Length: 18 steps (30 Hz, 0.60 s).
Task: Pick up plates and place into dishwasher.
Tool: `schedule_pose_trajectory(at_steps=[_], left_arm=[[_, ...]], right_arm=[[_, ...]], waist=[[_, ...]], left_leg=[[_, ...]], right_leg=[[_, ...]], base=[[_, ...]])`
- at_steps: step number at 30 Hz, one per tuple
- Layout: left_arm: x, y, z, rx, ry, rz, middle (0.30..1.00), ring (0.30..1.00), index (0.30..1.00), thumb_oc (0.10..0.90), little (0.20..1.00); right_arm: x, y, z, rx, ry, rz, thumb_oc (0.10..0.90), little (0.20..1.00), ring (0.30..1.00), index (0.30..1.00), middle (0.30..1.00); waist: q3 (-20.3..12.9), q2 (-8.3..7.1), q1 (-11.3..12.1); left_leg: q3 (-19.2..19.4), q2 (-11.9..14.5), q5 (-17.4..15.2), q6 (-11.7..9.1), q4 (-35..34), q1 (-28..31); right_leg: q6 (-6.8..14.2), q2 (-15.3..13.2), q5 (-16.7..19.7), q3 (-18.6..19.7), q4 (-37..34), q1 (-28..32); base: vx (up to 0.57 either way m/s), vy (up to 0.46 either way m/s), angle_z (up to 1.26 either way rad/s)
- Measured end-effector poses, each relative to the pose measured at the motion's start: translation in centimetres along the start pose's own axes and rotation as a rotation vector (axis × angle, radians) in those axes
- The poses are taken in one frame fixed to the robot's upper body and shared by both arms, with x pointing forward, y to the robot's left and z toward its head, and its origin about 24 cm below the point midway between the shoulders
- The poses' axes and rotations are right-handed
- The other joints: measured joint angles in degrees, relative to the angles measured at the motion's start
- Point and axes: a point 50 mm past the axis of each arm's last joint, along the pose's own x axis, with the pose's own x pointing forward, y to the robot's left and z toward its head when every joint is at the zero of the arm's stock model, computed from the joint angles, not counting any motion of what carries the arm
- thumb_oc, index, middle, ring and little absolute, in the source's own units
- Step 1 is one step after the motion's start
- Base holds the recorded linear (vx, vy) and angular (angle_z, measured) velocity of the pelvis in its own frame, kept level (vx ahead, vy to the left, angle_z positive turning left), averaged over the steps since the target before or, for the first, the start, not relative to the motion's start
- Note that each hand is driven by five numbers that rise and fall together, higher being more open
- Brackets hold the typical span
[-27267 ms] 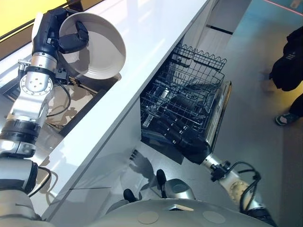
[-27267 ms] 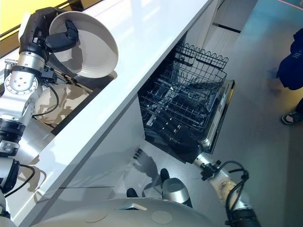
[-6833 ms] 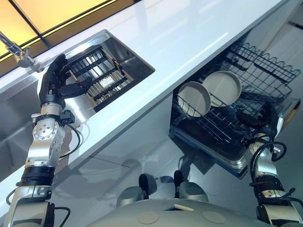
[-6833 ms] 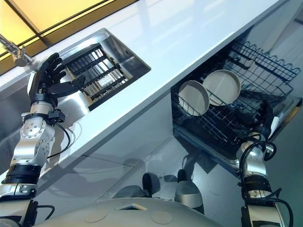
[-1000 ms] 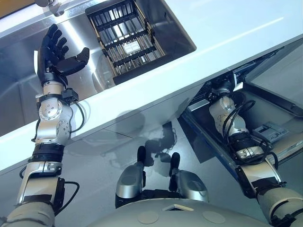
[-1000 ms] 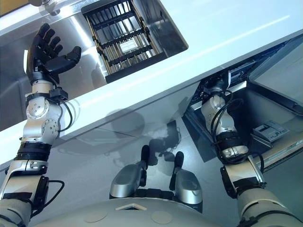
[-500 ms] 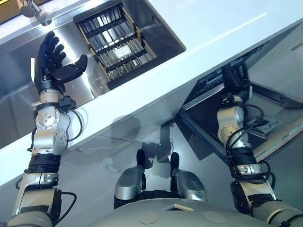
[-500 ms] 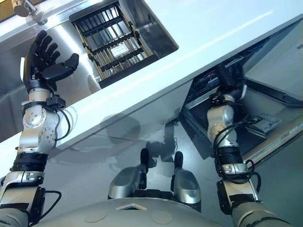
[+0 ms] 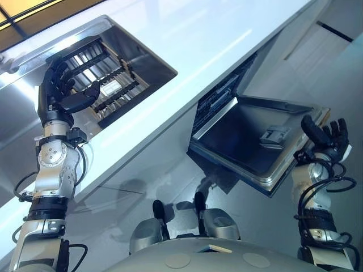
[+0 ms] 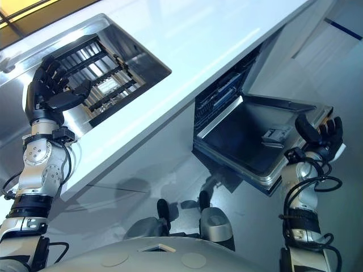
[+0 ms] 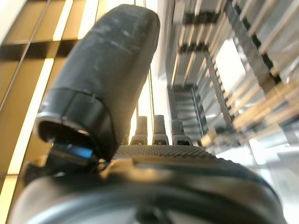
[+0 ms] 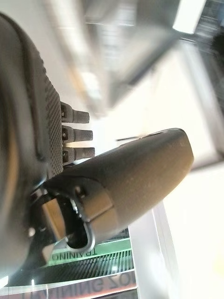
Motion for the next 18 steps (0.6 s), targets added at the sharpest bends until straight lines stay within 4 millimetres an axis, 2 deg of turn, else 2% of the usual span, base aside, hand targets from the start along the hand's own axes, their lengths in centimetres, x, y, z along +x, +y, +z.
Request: schedule_pose_trajectory(at_steps=[4,9,11,14,16,18], left_arm=[[-0.2,0.0,-0.2,0.0,0.007,0.001,0.9,0.9,0.9,0.8,0.9],[-0.2,0.0,-0.2,0.008,0.007,0.001,0.9,0.9,0.9,0.8,0.9],[0.0,0.0,0.0,0.007,0.0,0.0,0.9,0.9,0.9,0.8,0.9],[0.7,-0.3,0.3,-0.011,-0.009,-0.001,0.9,0.9,0.9,0.8,0.9],[1.6,-0.5,0.8,-0.054,-0.028,0.001,0.9,0.9,0.9,0.8,0.9],[3.0,-1.1,2.1,-0.118,-0.082,-0.015,0.9,0.9,0.9,0.8,0.9]], right_arm=[[0.3,-2.3,-0.9,-0.129,-0.012,-0.108,0.8,0.9,0.9,0.9,0.9],[0.1,-4.2,-3.1,-0.18,0.036,-0.221,0.8,0.9,0.9,0.9,0.9],[0.1,-4.7,-3.7,-0.135,0.056,-0.222,0.8,0.9,0.9,0.9,0.9],[0.2,-4.9,-4.6,0.025,0.153,-0.155,0.8,0.9,0.9,0.9,0.9],[0.3,-4.4,-5.8,0.149,0.24,-0.068,0.8,0.9,0.9,0.9,0.9],[0.6,-3.0,-6.5,0.311,0.308,0.019,0.8,0.9,0.9,0.9,0.9]], waist=[[-0.47,0.82,-0.48],[-0.44,1.41,-0.67],[-0.33,2.38,-0.69],[0.36,3.97,-0.85],[1.79,5.21,-0.35],[5.06,6.11,-0.26]], left_leg=[[1.07,0.38,-0.25,0.1,0.0,0.29],[1.15,0.79,-0.3,0.0,0.22,-0.16],[0.96,0.8,-0.2,-0.19,0.25,-1.36],[0.45,0.53,0.57,0.08,0.27,-3.08],[0.23,0.56,1.16,0.11,0.77,-5.17],[-0.81,0.73,1.01,0.05,3.87,-8.71]], right_leg=[[-0.43,0.37,0.58,0.24,-0.04,-0.19],[-0.43,0.56,0.56,-0.12,0.19,-0.79],[-0.45,0.4,0.53,-0.33,0.96,-2.28],[-0.45,-0.07,0.54,-1.55,2.02,-4.18],[-0.18,-0.21,0.33,-1.92,2.99,-6.29],[-0.5,-0.53,0.11,-3.09,4.69,-8.71]], base=[[-0.04,-0.091,-0.16],[-0.08,-0.107,-0.02],[-0.14,-0.108,0.05],[-0.19,-0.117,0.13],[-0.18,-0.11,0.11],[-0.15,-0.114,0.26]])
